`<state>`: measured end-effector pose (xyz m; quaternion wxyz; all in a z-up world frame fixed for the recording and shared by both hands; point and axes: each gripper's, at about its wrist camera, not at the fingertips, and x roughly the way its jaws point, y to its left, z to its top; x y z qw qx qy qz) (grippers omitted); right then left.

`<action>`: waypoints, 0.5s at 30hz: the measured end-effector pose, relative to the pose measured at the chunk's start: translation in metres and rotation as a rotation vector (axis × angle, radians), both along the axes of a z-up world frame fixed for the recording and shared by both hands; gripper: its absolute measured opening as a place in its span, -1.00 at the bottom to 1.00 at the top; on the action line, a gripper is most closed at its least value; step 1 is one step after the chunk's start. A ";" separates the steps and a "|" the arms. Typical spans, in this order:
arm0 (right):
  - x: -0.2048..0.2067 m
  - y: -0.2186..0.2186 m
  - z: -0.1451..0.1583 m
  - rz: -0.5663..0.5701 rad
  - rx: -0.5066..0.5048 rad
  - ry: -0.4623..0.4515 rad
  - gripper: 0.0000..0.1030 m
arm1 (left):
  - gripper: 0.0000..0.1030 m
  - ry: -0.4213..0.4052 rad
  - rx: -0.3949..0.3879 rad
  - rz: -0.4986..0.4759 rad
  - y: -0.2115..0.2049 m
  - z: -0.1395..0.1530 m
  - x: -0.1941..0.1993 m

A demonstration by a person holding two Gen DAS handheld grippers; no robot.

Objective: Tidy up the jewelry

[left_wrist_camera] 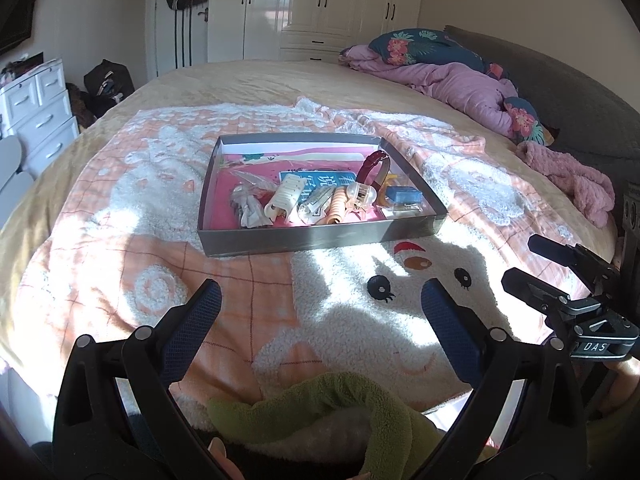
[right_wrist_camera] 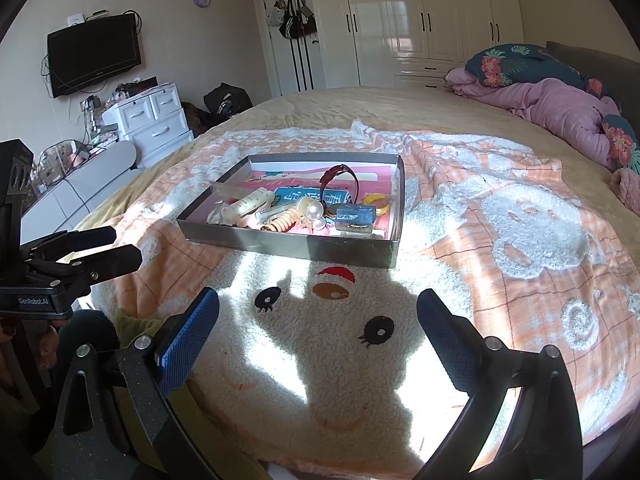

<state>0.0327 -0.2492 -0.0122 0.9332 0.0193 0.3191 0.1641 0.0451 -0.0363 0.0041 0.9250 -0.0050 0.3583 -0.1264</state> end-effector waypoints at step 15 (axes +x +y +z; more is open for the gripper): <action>-0.001 0.001 0.003 0.003 0.004 -0.002 0.91 | 0.82 -0.008 0.005 0.020 0.004 0.003 -0.005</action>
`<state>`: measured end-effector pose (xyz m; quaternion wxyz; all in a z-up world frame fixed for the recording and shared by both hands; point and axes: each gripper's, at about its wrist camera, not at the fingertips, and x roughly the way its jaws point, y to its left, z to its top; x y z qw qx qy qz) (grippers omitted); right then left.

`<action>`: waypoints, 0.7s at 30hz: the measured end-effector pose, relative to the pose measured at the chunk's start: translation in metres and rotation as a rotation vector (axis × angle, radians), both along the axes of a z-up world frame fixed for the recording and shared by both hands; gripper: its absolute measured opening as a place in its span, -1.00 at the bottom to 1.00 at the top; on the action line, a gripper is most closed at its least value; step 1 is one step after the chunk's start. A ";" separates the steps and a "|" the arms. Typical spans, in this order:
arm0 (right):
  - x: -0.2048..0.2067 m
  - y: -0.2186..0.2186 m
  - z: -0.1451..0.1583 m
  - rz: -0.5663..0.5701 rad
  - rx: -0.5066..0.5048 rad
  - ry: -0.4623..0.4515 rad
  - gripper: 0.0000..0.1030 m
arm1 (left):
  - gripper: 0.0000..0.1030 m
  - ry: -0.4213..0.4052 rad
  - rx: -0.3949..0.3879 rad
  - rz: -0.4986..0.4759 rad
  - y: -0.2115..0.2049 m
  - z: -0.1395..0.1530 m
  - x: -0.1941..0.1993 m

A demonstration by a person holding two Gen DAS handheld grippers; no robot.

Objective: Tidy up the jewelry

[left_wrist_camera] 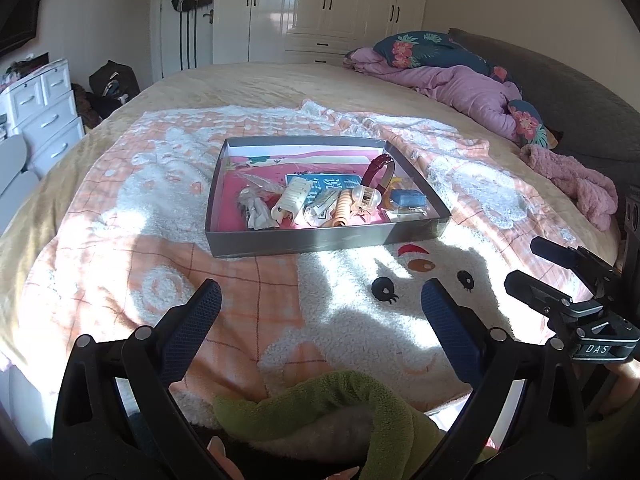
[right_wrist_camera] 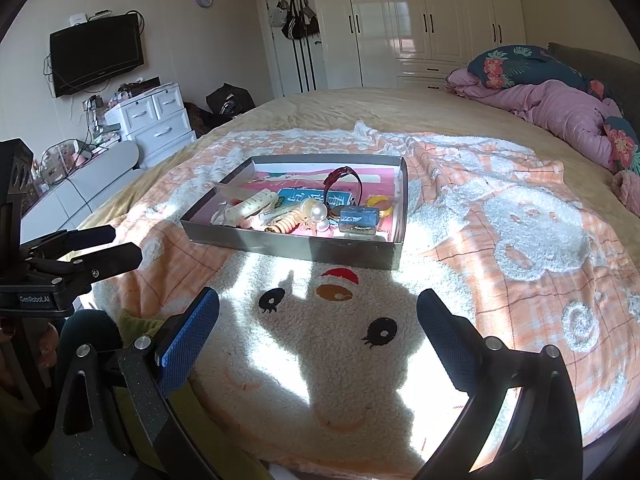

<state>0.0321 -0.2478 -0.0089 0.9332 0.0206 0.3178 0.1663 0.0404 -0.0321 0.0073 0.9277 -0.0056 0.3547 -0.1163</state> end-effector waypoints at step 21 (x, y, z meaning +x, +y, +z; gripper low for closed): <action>-0.001 0.001 0.000 0.000 -0.004 0.002 0.91 | 0.82 0.006 0.027 0.015 0.001 0.000 -0.001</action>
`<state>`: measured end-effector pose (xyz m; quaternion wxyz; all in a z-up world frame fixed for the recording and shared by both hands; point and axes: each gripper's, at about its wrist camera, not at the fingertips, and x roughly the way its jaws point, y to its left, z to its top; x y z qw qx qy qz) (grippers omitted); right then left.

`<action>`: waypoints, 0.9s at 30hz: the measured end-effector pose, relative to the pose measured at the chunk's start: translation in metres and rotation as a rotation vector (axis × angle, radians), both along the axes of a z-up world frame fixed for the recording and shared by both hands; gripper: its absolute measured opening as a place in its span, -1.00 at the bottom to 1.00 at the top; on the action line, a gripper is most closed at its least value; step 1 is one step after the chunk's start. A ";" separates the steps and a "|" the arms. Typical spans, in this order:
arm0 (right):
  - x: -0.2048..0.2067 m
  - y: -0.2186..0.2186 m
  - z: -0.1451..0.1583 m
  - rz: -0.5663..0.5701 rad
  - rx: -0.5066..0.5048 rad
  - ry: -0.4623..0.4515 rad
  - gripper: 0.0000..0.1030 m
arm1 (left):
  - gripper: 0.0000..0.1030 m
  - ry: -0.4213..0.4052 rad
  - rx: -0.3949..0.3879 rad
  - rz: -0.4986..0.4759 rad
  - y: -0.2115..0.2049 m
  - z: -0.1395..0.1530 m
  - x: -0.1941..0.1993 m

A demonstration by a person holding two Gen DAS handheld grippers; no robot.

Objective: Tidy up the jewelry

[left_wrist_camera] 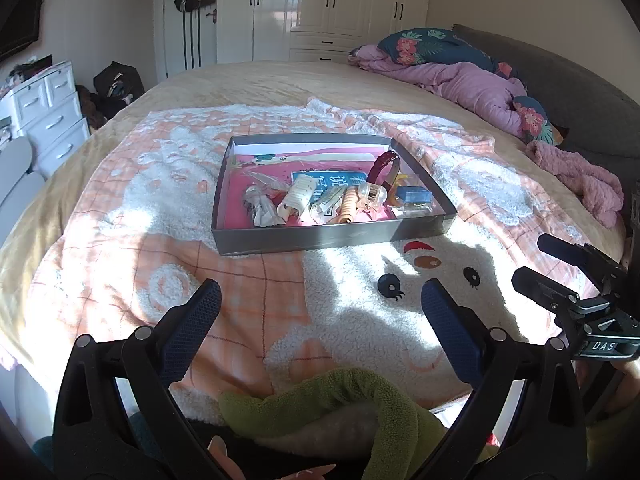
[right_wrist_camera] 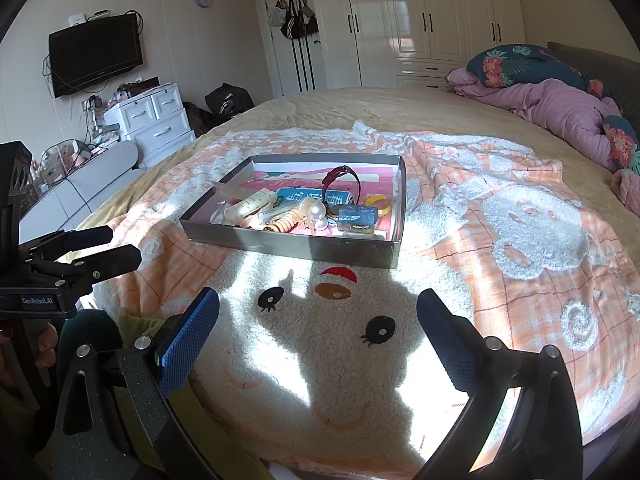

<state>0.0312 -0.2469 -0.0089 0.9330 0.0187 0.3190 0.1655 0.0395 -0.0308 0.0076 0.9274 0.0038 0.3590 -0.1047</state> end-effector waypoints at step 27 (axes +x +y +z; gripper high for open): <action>0.002 -0.004 -0.005 -0.008 -0.002 0.017 0.91 | 0.82 0.022 0.019 -0.036 -0.008 -0.005 -0.004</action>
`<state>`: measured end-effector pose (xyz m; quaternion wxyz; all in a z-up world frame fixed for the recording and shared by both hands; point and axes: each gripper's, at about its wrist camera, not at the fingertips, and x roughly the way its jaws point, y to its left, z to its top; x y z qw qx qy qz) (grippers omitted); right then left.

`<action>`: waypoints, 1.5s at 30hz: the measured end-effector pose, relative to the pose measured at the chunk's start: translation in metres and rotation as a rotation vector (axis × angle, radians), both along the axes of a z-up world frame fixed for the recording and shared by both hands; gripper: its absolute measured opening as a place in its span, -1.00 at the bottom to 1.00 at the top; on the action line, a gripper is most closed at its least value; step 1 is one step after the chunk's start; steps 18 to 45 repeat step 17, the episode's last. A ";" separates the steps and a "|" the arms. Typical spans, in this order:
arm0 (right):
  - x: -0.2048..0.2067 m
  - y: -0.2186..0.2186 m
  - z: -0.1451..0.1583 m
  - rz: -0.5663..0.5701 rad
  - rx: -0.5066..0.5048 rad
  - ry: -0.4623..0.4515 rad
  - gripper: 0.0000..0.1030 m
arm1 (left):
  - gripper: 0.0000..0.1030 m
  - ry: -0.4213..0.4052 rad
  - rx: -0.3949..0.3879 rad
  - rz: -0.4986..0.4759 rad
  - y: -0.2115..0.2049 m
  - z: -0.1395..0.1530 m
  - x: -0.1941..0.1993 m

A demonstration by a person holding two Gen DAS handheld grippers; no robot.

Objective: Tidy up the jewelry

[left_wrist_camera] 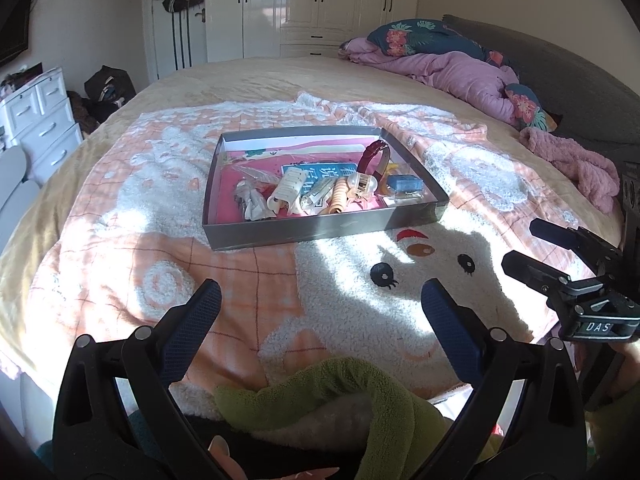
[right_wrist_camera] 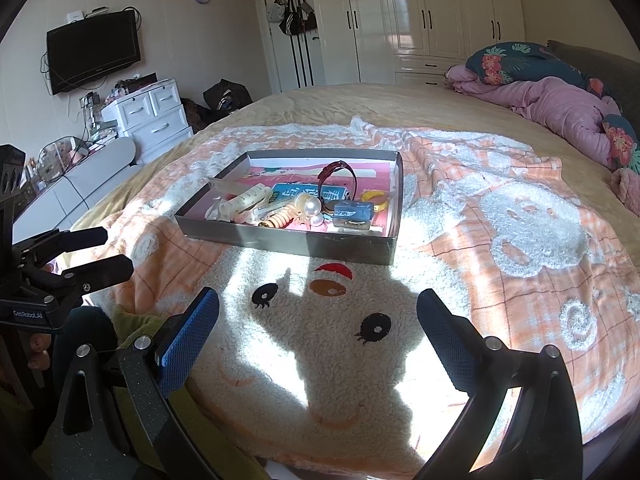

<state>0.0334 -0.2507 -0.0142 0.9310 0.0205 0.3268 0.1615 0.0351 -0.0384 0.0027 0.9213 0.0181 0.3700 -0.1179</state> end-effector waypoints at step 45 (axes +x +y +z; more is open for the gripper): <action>0.139 -0.217 -0.045 -0.508 -0.121 0.166 0.91 | 0.82 0.117 -0.011 0.573 0.202 -0.030 0.122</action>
